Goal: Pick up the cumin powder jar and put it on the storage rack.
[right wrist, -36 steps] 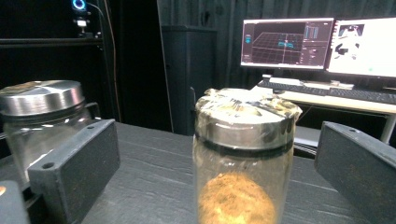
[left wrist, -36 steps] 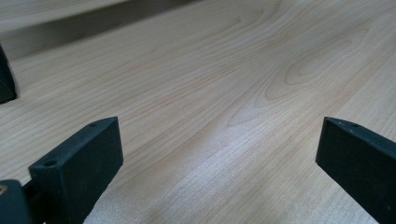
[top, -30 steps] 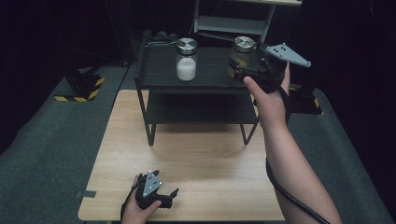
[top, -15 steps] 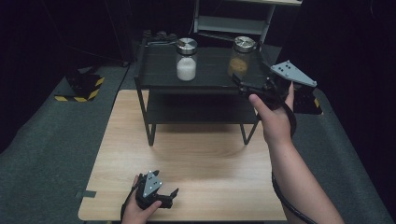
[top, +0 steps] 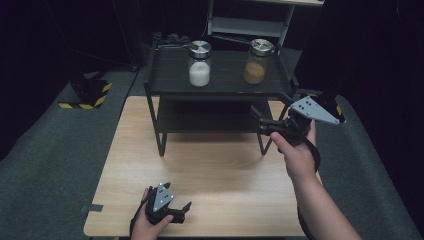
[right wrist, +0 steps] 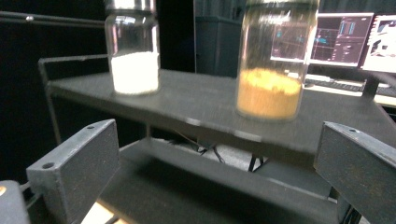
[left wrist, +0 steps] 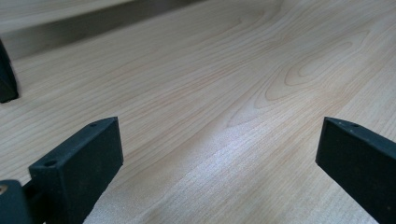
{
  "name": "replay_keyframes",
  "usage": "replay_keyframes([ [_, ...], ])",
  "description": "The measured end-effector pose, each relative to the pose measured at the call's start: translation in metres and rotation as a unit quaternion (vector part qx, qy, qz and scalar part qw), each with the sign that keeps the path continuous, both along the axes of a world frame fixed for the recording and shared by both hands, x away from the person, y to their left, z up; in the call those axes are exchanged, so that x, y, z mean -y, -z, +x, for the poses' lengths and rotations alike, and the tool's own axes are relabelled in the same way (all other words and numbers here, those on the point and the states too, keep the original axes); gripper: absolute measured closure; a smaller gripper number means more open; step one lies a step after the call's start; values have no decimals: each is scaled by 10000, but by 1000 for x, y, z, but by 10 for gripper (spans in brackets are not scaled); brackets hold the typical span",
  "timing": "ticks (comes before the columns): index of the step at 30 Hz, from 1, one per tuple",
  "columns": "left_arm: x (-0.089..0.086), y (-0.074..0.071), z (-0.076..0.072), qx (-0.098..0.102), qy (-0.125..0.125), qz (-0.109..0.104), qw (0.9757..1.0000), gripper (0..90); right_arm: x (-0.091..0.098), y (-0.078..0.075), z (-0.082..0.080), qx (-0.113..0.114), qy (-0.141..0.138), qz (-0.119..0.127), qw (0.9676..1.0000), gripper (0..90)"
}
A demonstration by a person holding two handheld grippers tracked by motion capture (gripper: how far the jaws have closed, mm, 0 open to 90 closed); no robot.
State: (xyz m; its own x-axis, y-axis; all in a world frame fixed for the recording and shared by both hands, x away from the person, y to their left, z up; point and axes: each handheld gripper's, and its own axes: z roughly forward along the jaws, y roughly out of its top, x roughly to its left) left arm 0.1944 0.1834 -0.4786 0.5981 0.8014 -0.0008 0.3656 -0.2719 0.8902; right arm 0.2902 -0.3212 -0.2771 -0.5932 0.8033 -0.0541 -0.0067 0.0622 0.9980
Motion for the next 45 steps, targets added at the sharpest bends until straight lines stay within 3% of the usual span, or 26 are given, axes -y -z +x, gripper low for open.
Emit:
replay_keyframes([
  [9, -1, 1, 0, -18, -50, -76, 10000, 11, 7, 26, -9, -115, -25, -76, 9999, 2],
  [23, -1, 1, 2, 9, 0, -40, 10000, 11, 11, 77, -19, -563, -67, -418, 9975, 2],
  [38, 2, 0, 0, 64, 23, 80, 9999, 10, 19, 137, -26, -1198, -59, -830, 9893, 2],
  [45, 3, -1, 1, 58, 39, 131, 9999, 11, 24, 158, -31, -1532, 0, -968, 9834, 2],
])
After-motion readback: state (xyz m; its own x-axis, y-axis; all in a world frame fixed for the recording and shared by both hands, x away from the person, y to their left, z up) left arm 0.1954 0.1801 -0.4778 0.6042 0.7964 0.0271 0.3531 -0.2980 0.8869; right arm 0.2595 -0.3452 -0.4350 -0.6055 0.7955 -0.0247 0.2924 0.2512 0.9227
